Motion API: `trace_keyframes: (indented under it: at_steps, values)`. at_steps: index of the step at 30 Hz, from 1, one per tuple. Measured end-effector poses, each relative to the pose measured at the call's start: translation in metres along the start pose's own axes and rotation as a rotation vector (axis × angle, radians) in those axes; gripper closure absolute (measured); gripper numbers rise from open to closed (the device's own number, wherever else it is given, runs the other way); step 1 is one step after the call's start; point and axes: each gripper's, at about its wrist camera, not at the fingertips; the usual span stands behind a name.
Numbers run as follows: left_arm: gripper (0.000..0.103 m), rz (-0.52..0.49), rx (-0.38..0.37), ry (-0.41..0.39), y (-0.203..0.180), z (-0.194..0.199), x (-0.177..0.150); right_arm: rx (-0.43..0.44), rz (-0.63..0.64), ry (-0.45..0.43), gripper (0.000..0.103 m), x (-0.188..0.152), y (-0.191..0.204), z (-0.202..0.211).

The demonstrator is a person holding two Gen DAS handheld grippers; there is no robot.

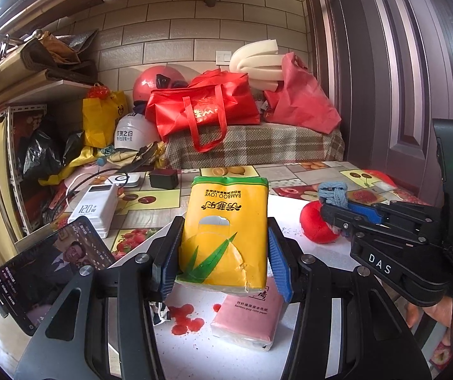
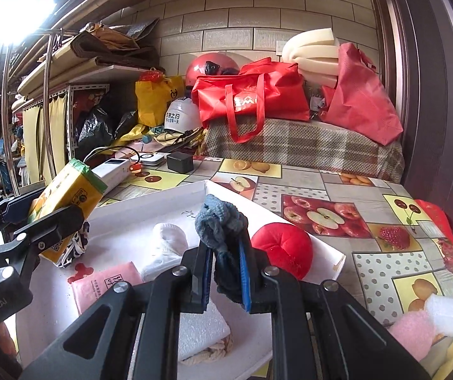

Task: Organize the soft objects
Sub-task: 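Release the yellow pack into the box with left while right drops the knot in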

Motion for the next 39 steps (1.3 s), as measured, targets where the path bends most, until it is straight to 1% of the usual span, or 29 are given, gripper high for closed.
trace_keyframes:
  at_steps: [5,7,8,9,10,11,12,15,17,25,31,35,39]
  values:
    - [0.053,0.003,0.01,0.006,0.0,-0.003,0.001,0.013,-0.021,0.024,0.088,-0.001,-0.003,-0.002]
    - [0.048,0.003,0.015,0.002,0.0,-0.002,0.002,0.013,-0.015,0.021,0.075,-0.002,-0.001,-0.001]
    - [0.041,0.003,0.017,0.0,0.0,-0.002,0.002,0.008,-0.011,0.017,0.057,-0.002,0.0,-0.001]
    - [0.028,0.002,0.021,-0.002,0.0,-0.001,0.002,0.004,-0.006,0.012,0.03,-0.001,0.001,0.0]
    - [0.021,0.002,0.025,-0.006,0.0,-0.001,0.002,-0.003,-0.004,0.006,0.018,-0.001,0.001,0.001]
    - [0.011,0.004,0.026,-0.009,0.0,0.0,0.002,-0.008,-0.003,-0.002,0.007,-0.001,0.001,0.002]
    - [0.0,0.007,0.027,-0.01,0.001,0.0,0.002,-0.01,-0.004,-0.005,0.006,-0.001,0.001,0.002]
    - [0.0,0.006,0.03,-0.01,0.001,0.0,0.002,-0.011,-0.015,-0.006,0.004,0.0,-0.002,0.002]
    - [0.0,0.01,0.029,-0.013,0.002,0.0,0.002,-0.019,-0.019,-0.007,0.0,0.0,-0.003,0.002]
    - [0.0,0.01,0.029,-0.015,0.003,0.0,0.001,-0.028,-0.021,-0.026,0.0,0.0,-0.003,0.005]
    - [0.0,0.028,0.05,-0.028,0.008,0.001,0.003,-0.085,-0.043,-0.052,0.0,0.0,-0.008,0.011]
    - [0.0,0.041,0.071,-0.036,0.011,0.003,0.003,-0.123,-0.027,-0.056,0.0,0.0,-0.005,0.013]
    - [0.0,0.037,0.085,-0.037,0.01,0.005,0.002,-0.128,-0.02,-0.047,0.0,-0.001,-0.004,0.016]
Point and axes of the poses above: each gripper's, at about its wrist camera, not at the fingertips, and z roughly against the way its jaws point, y to its left, x to its top, and after that the axes turned 8 degrees about -y, right-handed
